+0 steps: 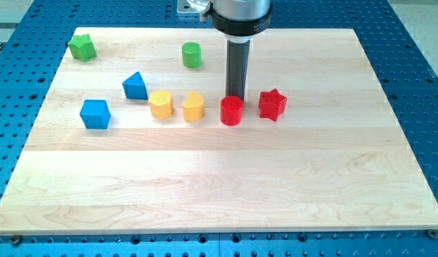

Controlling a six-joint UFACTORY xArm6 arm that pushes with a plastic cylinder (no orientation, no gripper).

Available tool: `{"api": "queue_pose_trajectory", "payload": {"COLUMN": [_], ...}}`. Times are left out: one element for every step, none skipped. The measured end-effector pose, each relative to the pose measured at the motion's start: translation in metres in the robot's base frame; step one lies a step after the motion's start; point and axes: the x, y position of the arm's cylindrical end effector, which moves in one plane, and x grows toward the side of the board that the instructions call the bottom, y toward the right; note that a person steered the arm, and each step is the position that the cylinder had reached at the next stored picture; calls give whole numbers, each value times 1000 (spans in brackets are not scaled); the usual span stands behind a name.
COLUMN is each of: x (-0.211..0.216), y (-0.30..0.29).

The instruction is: Place your hand at the top right of the red circle

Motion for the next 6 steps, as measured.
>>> {"api": "queue_pose_trajectory", "payload": {"x": [-4,55,91,46,-15,-22], "y": [43,82,112,110,95,0]}}
